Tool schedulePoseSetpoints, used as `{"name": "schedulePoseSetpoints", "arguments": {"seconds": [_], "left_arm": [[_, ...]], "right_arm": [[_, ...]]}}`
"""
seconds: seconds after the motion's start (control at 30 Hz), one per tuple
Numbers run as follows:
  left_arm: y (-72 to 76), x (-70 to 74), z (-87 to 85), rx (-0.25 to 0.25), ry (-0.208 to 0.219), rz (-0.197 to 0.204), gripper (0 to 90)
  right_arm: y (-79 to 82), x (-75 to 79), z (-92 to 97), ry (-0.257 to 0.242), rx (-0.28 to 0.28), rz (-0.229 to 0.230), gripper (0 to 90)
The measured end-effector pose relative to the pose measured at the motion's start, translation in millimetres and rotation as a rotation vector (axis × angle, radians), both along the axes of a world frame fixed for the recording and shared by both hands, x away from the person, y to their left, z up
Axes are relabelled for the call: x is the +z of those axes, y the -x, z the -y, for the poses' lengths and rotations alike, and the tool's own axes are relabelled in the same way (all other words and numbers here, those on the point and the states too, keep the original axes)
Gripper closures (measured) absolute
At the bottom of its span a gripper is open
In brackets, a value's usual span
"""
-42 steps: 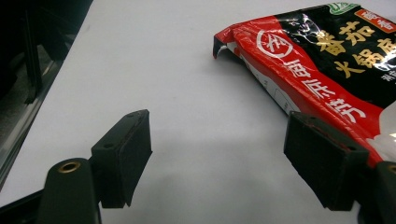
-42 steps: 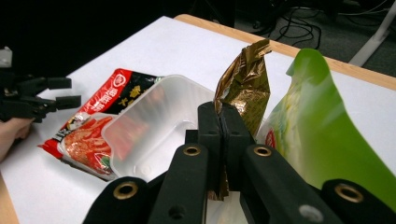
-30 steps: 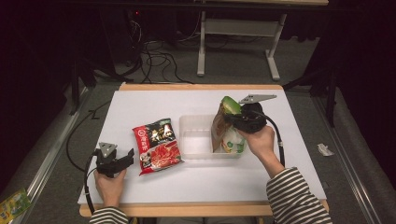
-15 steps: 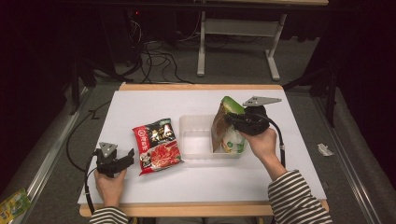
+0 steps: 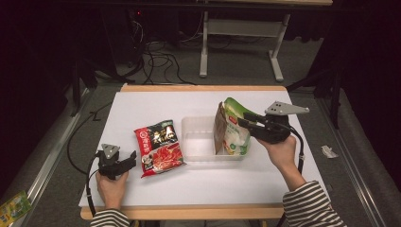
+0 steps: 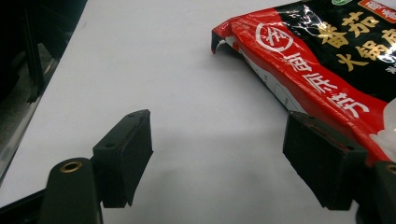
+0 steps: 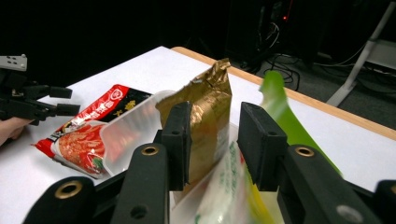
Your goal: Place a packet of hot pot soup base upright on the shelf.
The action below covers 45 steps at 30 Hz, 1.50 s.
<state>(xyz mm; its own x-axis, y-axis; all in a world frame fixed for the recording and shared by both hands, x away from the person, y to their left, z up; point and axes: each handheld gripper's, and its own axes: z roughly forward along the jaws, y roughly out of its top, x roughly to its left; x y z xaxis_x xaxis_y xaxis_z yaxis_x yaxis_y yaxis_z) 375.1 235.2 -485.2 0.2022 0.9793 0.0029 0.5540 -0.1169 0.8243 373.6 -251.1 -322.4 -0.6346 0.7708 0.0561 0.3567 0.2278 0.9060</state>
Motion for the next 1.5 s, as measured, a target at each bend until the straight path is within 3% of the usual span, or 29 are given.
{"name": "schedulePoseSetpoints", "arguments": {"seconds": [0.4, 0.53, 0.8, 0.93, 1.23, 1.5], "left_arm": [[1.9, 0.6, -3.5, 0.005, 0.034, 0.018, 24.9], [2.2, 0.7, -2.3, 0.005, 0.022, 0.019, 25.0], [1.6, 0.5, -2.0, 0.002, 0.019, 0.012, 25.0], [1.7, 0.6, -2.5, 0.007, 0.027, 0.014, 25.2], [1.7, 0.5, -3.4, -0.002, 0.032, 0.017, 26.4], [0.8, 0.4, -3.0, -0.005, 0.035, 0.009, 26.6]], "right_arm": [[21.2, -16.0, 38.8, -0.016, -0.076, 0.041, 57.1], [25.9, -26.1, 49.7, -0.019, -0.137, 0.045, 56.5], [34.3, -43.1, 65.8, -0.03, -0.181, 0.074, 52.3], [34.7, -57.4, 72.0, -0.031, -0.209, 0.045, 49.8], [39.1, -95.3, 92.5, -0.049, -0.389, 0.017, 44.9], [41.9, -117.6, 100.7, -0.008, -0.405, -0.001, 45.6]]}}
